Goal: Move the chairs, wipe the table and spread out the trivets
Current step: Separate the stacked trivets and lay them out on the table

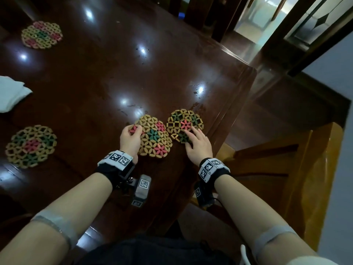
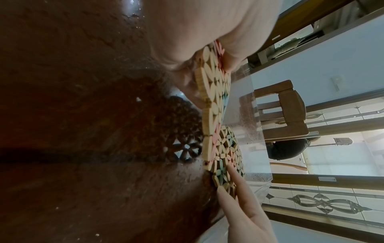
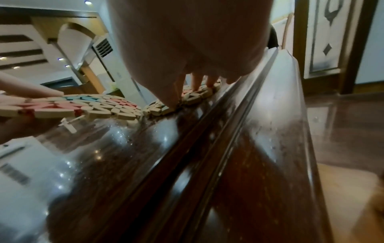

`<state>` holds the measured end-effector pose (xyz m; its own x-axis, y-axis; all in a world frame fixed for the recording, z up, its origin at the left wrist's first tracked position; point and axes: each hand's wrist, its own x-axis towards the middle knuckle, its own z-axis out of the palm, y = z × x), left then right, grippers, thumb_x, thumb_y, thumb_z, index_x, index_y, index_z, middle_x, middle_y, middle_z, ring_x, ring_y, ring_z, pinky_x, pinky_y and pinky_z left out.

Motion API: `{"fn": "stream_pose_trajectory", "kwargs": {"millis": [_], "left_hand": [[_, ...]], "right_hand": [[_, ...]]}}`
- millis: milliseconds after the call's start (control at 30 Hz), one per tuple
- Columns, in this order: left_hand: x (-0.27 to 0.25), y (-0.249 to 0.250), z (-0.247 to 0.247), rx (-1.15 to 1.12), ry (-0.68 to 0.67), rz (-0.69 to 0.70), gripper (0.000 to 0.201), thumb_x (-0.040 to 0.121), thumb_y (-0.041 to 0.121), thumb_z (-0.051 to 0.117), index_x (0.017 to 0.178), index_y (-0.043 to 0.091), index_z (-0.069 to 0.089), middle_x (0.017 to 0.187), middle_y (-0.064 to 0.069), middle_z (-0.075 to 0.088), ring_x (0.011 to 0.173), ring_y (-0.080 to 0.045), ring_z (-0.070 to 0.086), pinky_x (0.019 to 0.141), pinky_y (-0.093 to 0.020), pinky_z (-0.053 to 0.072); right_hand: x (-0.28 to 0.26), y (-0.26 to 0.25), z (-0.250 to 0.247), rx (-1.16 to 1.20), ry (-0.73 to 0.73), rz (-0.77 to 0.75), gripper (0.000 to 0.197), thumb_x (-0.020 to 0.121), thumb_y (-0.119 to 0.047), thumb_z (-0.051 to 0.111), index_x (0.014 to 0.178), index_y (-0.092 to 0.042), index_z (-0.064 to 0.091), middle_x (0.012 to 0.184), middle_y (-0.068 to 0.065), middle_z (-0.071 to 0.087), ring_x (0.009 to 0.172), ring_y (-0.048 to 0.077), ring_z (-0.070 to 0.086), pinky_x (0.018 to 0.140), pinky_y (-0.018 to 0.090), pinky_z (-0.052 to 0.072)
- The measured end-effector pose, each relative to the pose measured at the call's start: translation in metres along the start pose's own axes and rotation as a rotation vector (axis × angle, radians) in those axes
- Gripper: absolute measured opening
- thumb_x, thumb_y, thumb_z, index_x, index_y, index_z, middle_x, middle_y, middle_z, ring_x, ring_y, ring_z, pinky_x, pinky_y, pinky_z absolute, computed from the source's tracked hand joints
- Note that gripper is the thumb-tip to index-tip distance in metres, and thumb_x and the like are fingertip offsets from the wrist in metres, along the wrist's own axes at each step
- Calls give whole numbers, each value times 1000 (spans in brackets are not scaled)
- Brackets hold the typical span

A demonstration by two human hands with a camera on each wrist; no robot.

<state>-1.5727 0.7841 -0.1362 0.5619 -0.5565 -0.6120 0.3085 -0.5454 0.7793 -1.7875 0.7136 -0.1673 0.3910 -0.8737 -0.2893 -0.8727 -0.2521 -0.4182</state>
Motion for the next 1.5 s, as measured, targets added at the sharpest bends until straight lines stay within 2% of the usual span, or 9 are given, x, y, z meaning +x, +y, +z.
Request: {"fn": "stream_pose_trajectory", "kwargs": {"millis": [133,233,567,833,967,1033,1133,1300,1500], "left_hand": [[-5,0,2,-26,25,-2,42,89,39,57,125,18,52,119,-5,62,108,-24,61,92,-50,52],[-11,-1,3,-24,30,11,34,88,38,57,118,21,54,117,-5,62,108,-24,61,93,-49,52],[-60,-7,-7,-84,31,44,28,97,28,52,123,17,51,115,-3,59,103,-19,60,80,-35,55],[-130,-40,-36,-49,-84,132,17,95,29,56,111,25,52,115,-3,60,107,-20,60,91,-43,53],[-177,-77,-56,15,-182,191,18,95,26,57,112,22,54,108,0,61,97,-11,60,76,-28,54],[-202,-98,-65,27,-245,203,15,95,24,57,110,22,55,107,0,62,96,-11,60,73,-25,52],[-235,-132,-76,78,-327,186,18,94,26,59,111,22,55,114,-6,63,105,-19,61,90,-37,53],[-285,-184,-77,229,-395,167,32,92,26,61,121,13,56,119,-8,60,112,-22,58,99,-42,48],[-339,-230,-33,340,-585,-20,38,99,24,50,129,2,50,122,-17,59,110,-29,59,92,-44,51]], "right_hand": [[-7,6,1,-8,4,25,52,98,-26,45,147,-38,32,160,-11,16,148,12,6,120,42,0],[-10,10,-2,-7,-17,11,52,98,-26,44,147,-37,32,160,-10,16,148,13,5,120,42,1],[-38,-2,-5,123,146,-75,52,96,-15,47,145,-26,39,157,-4,28,146,16,19,120,37,15],[-117,-41,-1,355,102,-141,44,102,-25,40,146,-20,39,150,-2,39,139,14,31,115,31,24],[-185,-43,12,511,86,-84,45,102,-30,40,145,-19,37,147,2,43,134,15,40,112,32,32],[-222,-41,19,610,51,-32,46,102,-33,40,146,-21,36,145,2,46,132,16,43,108,29,35],[-273,-36,30,651,23,39,42,100,-35,43,140,-21,44,134,1,53,124,17,49,101,28,40],[-347,-4,38,494,42,104,26,95,-32,56,114,-15,63,108,-2,63,105,17,58,86,29,47],[-420,62,30,544,-96,268,23,97,-22,54,116,-13,62,103,3,62,95,18,62,59,23,52]]}}
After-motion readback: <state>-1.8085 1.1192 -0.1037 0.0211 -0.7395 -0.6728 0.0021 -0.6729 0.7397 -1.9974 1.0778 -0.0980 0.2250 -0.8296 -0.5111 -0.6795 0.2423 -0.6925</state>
